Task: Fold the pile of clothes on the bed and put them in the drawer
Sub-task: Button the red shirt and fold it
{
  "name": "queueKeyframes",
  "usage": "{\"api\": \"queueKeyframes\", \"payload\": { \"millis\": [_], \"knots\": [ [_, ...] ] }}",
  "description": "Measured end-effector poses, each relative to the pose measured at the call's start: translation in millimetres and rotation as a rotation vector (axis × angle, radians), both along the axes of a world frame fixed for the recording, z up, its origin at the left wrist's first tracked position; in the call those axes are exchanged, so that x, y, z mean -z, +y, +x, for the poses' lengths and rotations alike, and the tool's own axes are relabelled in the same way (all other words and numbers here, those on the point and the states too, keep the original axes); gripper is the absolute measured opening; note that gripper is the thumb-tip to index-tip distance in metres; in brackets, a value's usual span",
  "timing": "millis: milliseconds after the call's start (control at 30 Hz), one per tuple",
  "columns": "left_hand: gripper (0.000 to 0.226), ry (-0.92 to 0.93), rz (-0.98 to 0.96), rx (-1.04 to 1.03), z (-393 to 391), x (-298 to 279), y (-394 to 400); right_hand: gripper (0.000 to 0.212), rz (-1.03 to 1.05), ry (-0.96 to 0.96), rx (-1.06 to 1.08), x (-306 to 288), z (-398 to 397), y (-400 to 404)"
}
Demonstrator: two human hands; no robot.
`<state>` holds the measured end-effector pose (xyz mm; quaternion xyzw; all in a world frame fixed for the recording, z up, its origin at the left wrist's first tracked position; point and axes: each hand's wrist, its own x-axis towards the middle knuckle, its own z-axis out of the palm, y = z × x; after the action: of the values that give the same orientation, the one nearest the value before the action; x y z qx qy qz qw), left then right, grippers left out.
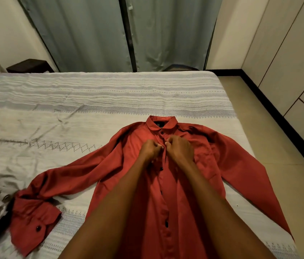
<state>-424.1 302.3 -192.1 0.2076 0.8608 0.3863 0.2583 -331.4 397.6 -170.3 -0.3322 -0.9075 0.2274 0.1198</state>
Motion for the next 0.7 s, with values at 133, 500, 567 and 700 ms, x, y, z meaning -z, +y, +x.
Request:
{"api": "queueKeyframes", "payload": {
  "millis": [133,500,567,700],
  "knots": [
    [0.028,-0.243,0.15,-0.093,2.9,-1.8,-1.5,0.023,-0.127,0.048,-0.027,8.2,-0.8,-3.0],
    [0.026,-0.401,0.32,-0.173,14.0,-3.7,-1.1,0.008,-0.347,0.251,0.041,28.7,1.1,2.3],
    [0.026,-0.411,0.331,-0.187,14.5,-4.5,-0.8,0.007,-0.369,0.295,0.016,31.3,2.8,4.4],
    [0.026,-0.452,0.351,-0.21,13.8,-5.2,-0.9,0.017,-0.439,0.373,-0.086,39.4,7.5,9.2]
  ]
}}
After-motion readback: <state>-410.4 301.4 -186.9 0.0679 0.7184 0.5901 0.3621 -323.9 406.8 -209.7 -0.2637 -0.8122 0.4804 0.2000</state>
